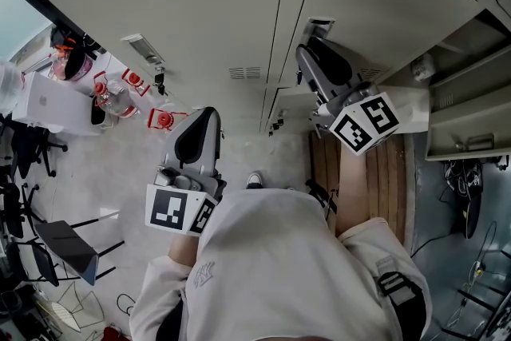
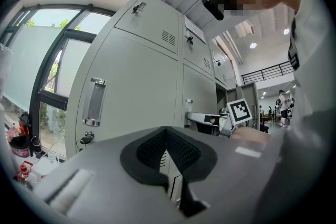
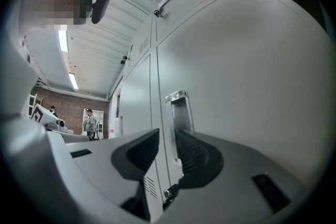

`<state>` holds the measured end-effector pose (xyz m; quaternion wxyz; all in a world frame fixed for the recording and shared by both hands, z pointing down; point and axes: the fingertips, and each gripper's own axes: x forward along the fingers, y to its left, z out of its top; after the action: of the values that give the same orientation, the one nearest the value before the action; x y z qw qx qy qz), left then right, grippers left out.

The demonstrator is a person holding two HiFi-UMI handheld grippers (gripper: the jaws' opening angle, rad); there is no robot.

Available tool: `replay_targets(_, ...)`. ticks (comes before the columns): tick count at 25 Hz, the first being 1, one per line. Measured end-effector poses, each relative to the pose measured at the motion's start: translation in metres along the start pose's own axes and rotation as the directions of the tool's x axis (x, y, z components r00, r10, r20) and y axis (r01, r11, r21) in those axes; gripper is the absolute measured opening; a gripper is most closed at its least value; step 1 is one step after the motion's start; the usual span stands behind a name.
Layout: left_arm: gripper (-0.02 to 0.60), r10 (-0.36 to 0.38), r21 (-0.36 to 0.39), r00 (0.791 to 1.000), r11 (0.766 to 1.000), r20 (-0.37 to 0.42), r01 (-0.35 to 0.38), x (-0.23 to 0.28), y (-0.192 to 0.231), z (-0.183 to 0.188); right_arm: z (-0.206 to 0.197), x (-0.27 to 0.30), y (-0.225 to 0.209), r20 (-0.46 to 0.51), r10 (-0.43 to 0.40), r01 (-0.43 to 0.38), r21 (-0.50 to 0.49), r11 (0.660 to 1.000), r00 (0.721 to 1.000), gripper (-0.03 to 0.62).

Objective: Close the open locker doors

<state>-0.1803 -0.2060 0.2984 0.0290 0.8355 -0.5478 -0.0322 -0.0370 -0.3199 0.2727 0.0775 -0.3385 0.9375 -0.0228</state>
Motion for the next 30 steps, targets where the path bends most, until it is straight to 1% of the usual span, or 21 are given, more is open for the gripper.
replay_targets(6, 0.008, -0.042, -0.008, 0.999, 0.999, 0.007, 0.042, 0.008, -0.005, 0.002, 0.004, -0.005, 0.006, 0.008, -0.009, 0.008, 0.008, 1.0, 1.0, 0.089)
replay_targets(9, 0.008, -0.081, -0.011, 0.997, 0.997, 0.011, 0.081, 0.013, -0.01, 0.002, 0.007, -0.02, 0.01, 0.025, -0.038, 0.038, 0.017, 0.999, 0.999, 0.089)
replay_targets(14, 0.008, -0.174, -0.02, 0.985, 0.985, 0.014, 0.174, 0.025, -0.027, 0.0, 0.019, -0.059, 0.012, 0.054, -0.139, 0.14, -0.023, 0.99, 0.989, 0.089)
replay_targets(17, 0.008, -0.237, -0.029, 0.971, 0.971, 0.011, 0.238, 0.032, -0.043, -0.003, 0.03, -0.091, 0.009, 0.076, -0.228, 0.233, -0.064, 0.97, 0.971, 0.087)
replay_targets(19, 0.008, -0.277, -0.034, 0.961, 0.96, 0.009, 0.277, 0.036, -0.055, -0.005, 0.037, -0.117, 0.003, 0.098, -0.3, 0.307, -0.069, 0.949, 0.949, 0.062)
replay_targets(21, 0.008, -0.31, -0.037, 0.951, 0.95, 0.007, 0.31, 0.04, -0.068, -0.008, 0.042, -0.148, -0.006, 0.119, -0.377, 0.386, -0.059, 0.921, 0.919, 0.034)
replay_targets(23, 0.008, -0.34, -0.04, 0.94, 0.94, 0.003, 0.34, 0.044, -0.08, -0.01, 0.045, -0.181, -0.015, 0.134, -0.453, 0.462, -0.048, 0.886, 0.882, 0.02)
replay_targets(26, 0.008, -0.379, -0.042, 0.925, 0.924, -0.003, 0.379, 0.049, -0.102, -0.013, 0.053, -0.232, -0.031, 0.15, -0.549, 0.561, -0.056, 0.826, 0.822, 0.017)
replay_targets(30, 0.008, -0.405, -0.039, 0.914, 0.914, -0.006, 0.405, 0.055, -0.13, -0.014, 0.074, -0.299, -0.049, 0.199, -0.646, 0.669, -0.085, 0.738, 0.737, 0.015)
